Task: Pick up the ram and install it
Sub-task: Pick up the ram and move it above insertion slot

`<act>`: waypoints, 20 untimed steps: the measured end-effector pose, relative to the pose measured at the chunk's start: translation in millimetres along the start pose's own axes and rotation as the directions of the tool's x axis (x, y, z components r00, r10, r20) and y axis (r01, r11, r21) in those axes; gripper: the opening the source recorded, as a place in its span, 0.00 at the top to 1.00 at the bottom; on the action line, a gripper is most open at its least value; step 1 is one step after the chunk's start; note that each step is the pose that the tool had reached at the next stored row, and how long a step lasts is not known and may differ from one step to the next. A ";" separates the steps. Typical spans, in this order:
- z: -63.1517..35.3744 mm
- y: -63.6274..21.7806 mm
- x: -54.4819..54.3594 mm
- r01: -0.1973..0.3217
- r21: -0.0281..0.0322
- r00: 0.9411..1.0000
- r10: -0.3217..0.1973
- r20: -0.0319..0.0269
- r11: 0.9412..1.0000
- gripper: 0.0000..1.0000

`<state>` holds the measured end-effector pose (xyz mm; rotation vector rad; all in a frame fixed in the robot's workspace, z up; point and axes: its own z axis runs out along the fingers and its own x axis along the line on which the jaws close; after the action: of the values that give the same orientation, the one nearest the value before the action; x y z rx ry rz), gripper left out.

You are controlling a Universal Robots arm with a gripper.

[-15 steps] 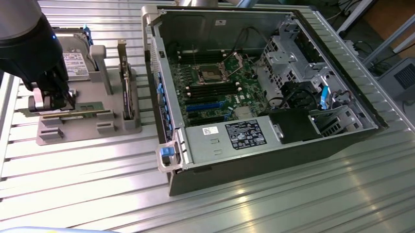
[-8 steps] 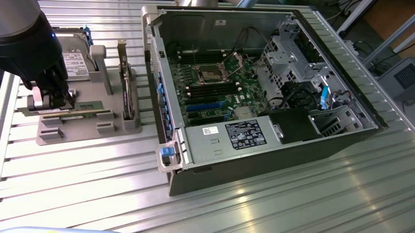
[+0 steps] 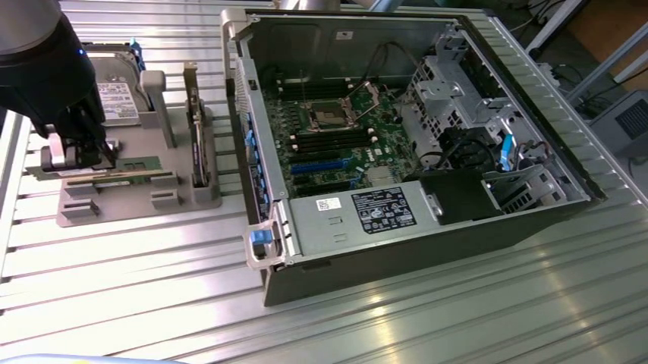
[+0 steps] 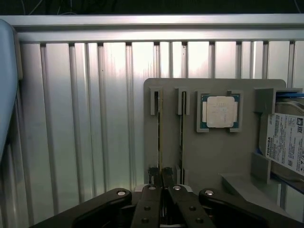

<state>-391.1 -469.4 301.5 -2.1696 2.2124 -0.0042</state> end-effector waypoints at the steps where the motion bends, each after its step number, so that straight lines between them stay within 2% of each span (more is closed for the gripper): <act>1: -0.6 0.0 0.0 0.000 0.000 1.000 0.000 0.000 1.000 0.88; 20: -9.3 -0.3 -0.3 0.000 0.000 1.000 0.000 0.000 1.000 0.88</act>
<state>-391.1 -469.4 310.8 -2.1695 2.2124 -0.0041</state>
